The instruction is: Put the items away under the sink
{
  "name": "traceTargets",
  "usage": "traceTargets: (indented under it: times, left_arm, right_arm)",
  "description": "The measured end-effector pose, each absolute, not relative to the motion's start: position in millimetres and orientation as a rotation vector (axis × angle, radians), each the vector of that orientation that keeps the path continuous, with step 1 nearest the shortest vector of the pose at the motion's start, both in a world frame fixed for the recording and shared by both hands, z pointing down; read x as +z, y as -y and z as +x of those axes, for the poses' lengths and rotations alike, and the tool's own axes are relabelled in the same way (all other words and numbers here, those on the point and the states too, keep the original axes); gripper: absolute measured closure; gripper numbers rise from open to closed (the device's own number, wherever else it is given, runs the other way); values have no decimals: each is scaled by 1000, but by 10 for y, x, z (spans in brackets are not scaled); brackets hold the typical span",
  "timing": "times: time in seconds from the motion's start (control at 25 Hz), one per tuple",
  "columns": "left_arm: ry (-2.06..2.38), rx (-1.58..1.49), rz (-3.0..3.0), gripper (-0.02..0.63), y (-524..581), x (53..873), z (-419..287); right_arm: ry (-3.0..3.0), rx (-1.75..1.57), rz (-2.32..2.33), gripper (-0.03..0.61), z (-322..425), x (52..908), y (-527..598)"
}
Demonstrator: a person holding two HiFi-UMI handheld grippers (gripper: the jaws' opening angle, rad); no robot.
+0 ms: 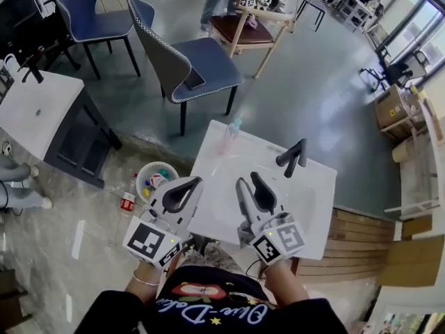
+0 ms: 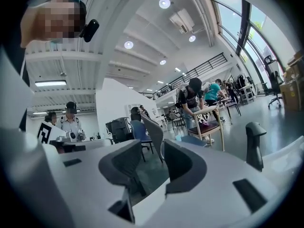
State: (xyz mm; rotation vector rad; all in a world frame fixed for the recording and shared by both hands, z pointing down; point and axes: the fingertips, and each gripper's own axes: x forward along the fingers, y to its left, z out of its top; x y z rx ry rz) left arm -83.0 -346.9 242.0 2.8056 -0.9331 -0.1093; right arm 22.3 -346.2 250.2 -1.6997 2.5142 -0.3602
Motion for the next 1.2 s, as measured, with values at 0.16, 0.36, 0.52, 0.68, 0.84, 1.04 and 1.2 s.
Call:
traceTargets:
  times: [0.16, 0.36, 0.52, 0.68, 0.84, 1.04, 1.2]
  left_arm:
    - [970, -81, 2811, 606, 3520, 2418, -821]
    - [1001, -46, 2811, 606, 3568, 2420, -773]
    - [1015, -28, 2809, 606, 3604, 2439, -703]
    - [1028, -9, 2809, 606, 3607, 2435, -648]
    - [1037, 12, 2808, 606, 3599, 2452, -624]
    - [1047, 38, 2815, 606, 3560, 2440, -599]
    - [1067, 50, 2815, 606, 3547, 2436, -620]
  right_arm:
    - [-2541, -364, -1672, 425, 207, 2576, 3570]
    - [-2549, -380, -1660, 419, 263, 2638, 3691]
    - [-2555, -391, -1669, 413, 340, 2725, 3757]
    - [-2560, -399, -1685, 400, 403, 2804, 3791]
    - [-2568, -406, -1673, 391, 403, 2865, 3836]
    - [-2580, -428, -1663, 381, 400, 2946, 3894]
    - [-2587, -447, -1658, 371, 391, 3024, 3933]
